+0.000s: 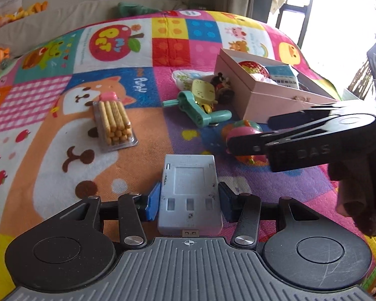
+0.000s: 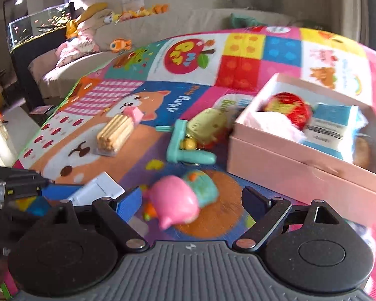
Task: Organize objects
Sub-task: 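Carry the white charger toward the pink box with the left tool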
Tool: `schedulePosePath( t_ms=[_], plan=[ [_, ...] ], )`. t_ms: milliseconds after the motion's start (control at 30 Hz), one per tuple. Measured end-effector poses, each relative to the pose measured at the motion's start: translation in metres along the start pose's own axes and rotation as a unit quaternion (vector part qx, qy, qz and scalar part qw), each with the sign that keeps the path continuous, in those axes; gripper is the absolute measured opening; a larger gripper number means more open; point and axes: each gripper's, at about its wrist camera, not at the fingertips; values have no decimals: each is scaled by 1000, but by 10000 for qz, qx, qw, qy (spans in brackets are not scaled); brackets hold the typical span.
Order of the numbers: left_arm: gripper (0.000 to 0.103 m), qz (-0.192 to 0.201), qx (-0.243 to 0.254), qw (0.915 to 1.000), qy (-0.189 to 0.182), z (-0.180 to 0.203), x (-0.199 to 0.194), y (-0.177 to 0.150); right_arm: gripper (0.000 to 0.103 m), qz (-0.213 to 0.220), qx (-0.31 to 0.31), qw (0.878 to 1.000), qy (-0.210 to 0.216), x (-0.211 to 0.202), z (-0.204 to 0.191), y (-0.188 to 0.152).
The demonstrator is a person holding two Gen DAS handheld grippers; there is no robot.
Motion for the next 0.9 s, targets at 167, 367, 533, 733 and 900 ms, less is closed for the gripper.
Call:
schedulePosePath(
  t_ms=[167,367,533,733,900],
  plan=[
    [53,19,-58,10000,-19,-1,-1,-1,64,-99,-184,9997,120,1,-11,2],
    [53,66,9,9998,200,8,0,-4,59,1,-29,10000,95,-41,10,-14],
    [53,59,55,10000,-20,18,-4,-9,59,10,16,9997,-243,-73,28,-35],
    [53,50,47,9998,-175,23,-4,-12,60,-174,152,9977,-635,-77,43,-56],
    [53,-53,87,9988,-487,30,-7,-14,78,-132,-12,9981,-598,-79,38,-65]
  ],
)
Point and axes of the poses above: each gripper's, at about its wrist camera, not at the fingertips, and x roughly the way its jaws point, z to its right, y to its top, and after that the axes turned 4 degrees about -y, right-handed
